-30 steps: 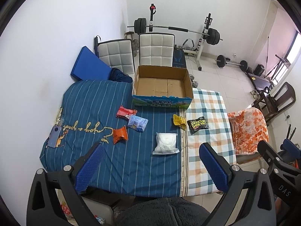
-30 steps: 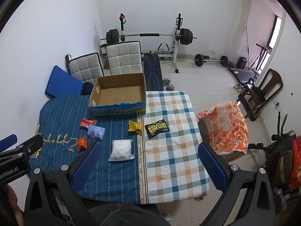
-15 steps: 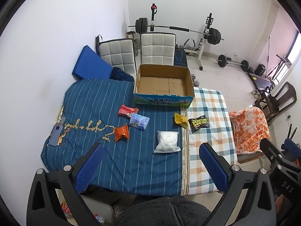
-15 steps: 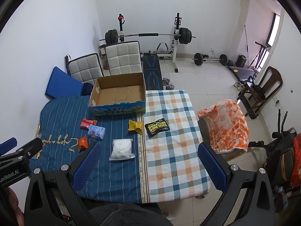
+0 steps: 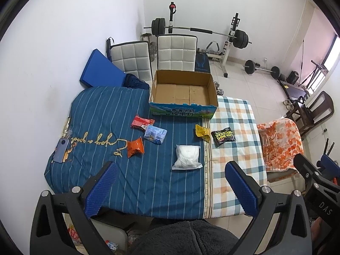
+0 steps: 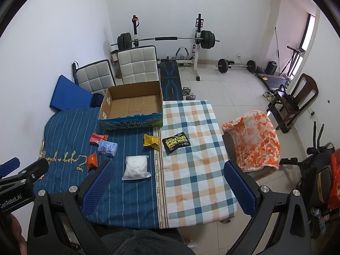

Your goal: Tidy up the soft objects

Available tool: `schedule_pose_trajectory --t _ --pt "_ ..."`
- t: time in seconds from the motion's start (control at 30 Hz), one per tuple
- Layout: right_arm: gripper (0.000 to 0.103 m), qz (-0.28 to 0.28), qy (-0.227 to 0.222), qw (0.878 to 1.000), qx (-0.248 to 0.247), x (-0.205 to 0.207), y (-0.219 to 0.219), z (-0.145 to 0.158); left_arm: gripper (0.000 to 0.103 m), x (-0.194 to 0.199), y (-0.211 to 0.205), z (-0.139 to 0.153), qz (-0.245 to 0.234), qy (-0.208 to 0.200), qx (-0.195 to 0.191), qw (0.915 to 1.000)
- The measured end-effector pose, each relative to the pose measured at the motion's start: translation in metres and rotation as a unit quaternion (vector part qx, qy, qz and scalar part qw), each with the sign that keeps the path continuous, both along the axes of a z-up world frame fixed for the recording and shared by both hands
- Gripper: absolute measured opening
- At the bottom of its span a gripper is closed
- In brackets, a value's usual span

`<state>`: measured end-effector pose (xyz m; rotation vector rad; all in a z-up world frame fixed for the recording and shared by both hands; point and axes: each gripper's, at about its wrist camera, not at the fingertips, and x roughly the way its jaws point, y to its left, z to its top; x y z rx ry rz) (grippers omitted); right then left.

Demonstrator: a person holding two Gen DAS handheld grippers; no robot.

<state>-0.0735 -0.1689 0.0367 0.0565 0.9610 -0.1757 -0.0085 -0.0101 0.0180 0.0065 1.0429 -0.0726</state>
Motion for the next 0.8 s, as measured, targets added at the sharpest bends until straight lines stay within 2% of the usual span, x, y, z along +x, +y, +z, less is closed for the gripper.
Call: schedule_pose_trajectory --t 0.8 --pt "0.103 0.012 -0.017 1.000 -0.003 -0.002 0.016 0.011 0.103 -0.002 0.010 0.012 0.002 -0.019 -0.015 0.9997"
